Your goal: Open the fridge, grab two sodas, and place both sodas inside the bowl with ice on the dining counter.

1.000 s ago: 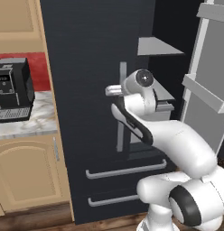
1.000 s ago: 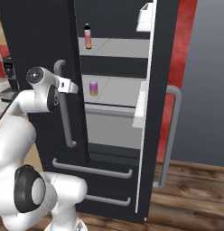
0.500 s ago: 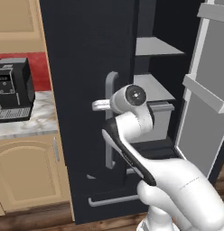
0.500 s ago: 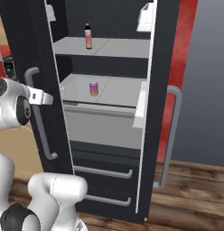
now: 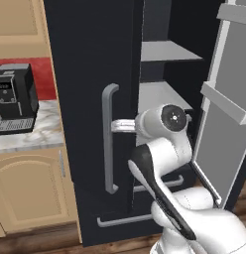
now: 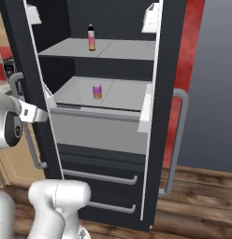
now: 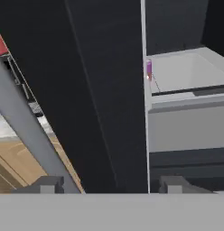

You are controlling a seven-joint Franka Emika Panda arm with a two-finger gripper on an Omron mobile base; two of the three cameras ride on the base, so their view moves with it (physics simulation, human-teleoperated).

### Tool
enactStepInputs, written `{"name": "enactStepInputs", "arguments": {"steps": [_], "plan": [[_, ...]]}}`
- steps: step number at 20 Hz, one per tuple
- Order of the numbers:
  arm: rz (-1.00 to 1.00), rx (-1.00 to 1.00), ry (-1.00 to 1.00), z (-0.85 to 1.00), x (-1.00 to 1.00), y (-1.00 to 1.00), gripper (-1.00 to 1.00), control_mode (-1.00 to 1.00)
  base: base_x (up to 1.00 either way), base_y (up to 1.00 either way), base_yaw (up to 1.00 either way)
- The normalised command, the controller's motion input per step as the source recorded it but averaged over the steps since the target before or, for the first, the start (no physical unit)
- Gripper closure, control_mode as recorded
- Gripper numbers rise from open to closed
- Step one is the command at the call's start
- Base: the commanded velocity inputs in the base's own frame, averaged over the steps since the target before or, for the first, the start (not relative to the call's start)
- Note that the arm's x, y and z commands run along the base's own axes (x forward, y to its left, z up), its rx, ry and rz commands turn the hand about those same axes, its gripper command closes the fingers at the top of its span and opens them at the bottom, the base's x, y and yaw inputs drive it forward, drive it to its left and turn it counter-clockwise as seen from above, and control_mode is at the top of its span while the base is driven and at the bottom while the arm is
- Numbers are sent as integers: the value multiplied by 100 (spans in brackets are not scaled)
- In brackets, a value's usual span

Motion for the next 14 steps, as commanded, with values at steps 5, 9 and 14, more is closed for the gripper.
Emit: {"name": "enactStepInputs", "arguments": {"steps": [5,9,14], "plan": [[0,28,7,19,-38,-100,-100,-100,0,0,0],[0,34,12,26,2,-89,-100,-100,0,0,0],[1,33,12,26,27,-52,-100,-100,0,0,0]]}}
